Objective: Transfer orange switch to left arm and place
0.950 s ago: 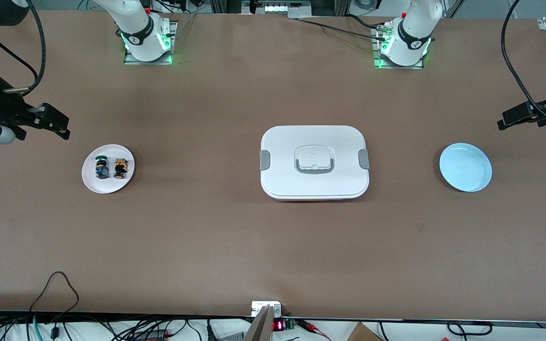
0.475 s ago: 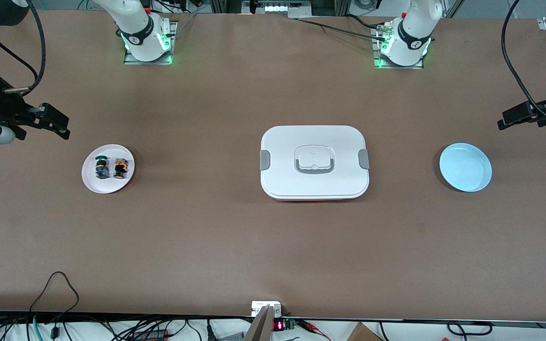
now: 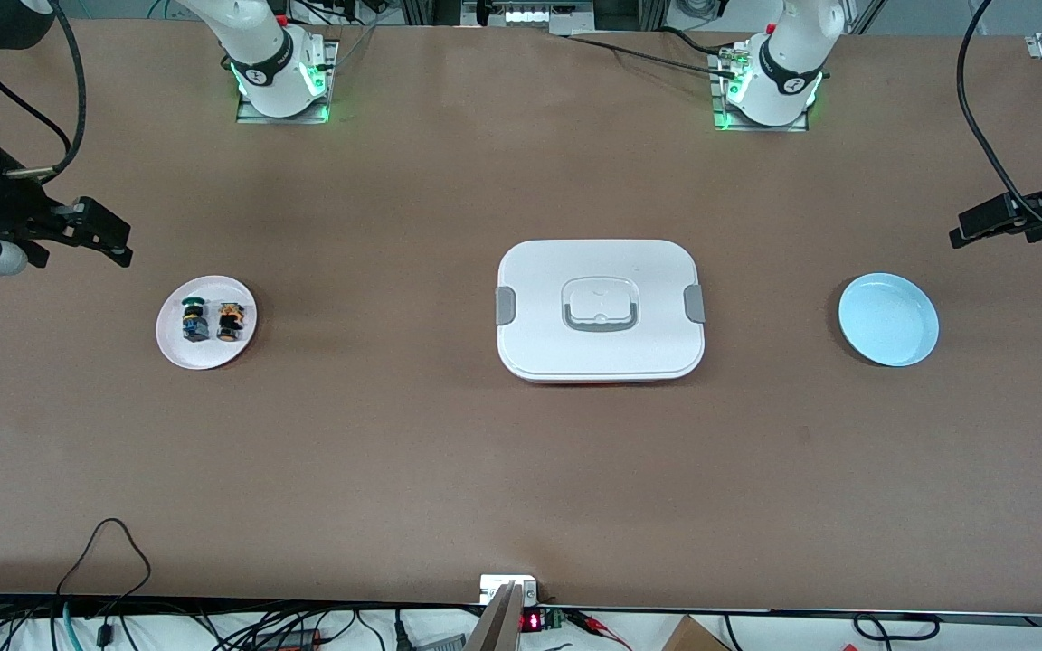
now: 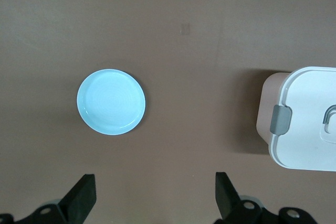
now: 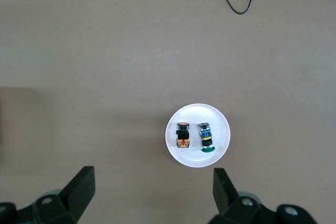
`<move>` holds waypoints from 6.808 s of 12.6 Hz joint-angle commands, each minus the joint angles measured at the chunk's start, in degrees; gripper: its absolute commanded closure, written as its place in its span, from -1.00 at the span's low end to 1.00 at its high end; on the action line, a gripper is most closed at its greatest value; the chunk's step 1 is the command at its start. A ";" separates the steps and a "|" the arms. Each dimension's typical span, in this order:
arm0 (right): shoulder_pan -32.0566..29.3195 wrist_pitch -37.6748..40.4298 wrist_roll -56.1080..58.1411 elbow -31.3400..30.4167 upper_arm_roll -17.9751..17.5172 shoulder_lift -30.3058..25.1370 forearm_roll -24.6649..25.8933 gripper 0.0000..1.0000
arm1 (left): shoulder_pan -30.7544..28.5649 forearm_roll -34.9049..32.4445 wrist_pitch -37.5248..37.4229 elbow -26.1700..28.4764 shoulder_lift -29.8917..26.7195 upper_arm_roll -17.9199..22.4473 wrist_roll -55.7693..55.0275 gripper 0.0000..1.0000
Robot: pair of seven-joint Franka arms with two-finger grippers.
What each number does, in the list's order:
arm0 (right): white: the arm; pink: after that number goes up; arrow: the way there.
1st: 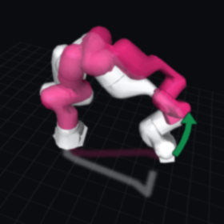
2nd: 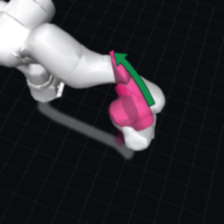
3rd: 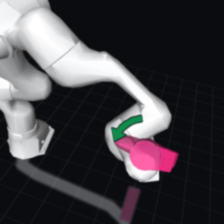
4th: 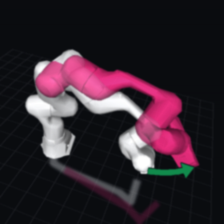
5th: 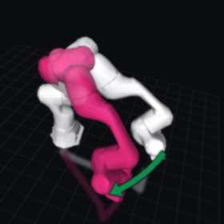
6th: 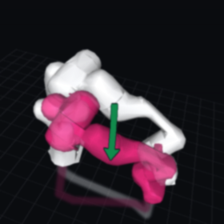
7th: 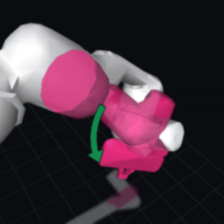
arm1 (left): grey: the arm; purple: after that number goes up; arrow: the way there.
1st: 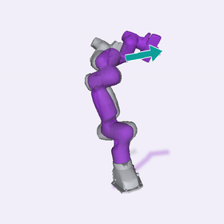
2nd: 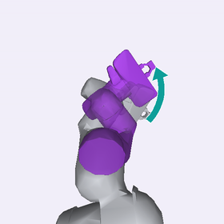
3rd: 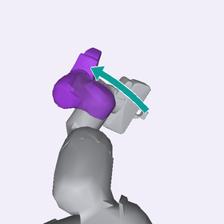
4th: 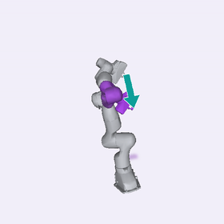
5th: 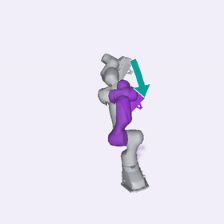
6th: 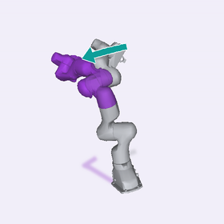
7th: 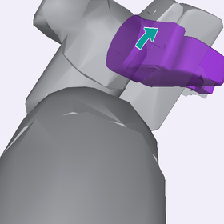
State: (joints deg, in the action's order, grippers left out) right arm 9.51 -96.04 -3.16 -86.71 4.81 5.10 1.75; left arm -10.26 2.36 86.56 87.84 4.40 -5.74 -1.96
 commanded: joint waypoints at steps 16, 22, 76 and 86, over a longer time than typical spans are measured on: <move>0.77 1.74 23.52 -0.30 -0.67 1.13 -0.09 -1.00 | -0.11 0.54 -0.34 -1.62 0.78 0.03 1.17 -1.00; 2.96 1.13 43.20 -1.61 -0.59 5.87 0.35 -1.00 | -0.11 0.54 -0.34 -1.62 0.69 0.03 1.25 -1.00; -7.23 -56.37 92.90 -43.19 -3.84 13.71 -0.70 0.72 | -0.20 0.46 1.33 -1.62 1.57 -0.15 0.90 -1.00; -3.98 -37.03 80.78 -29.58 -22.37 8.17 -28.44 0.72 | -0.38 4.23 1.15 -1.62 2.10 -0.24 1.26 -1.00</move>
State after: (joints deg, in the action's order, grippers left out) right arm 5.58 -135.50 79.45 -119.62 -15.34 12.78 -21.54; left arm -10.37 4.41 88.15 87.84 5.20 -6.03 -1.82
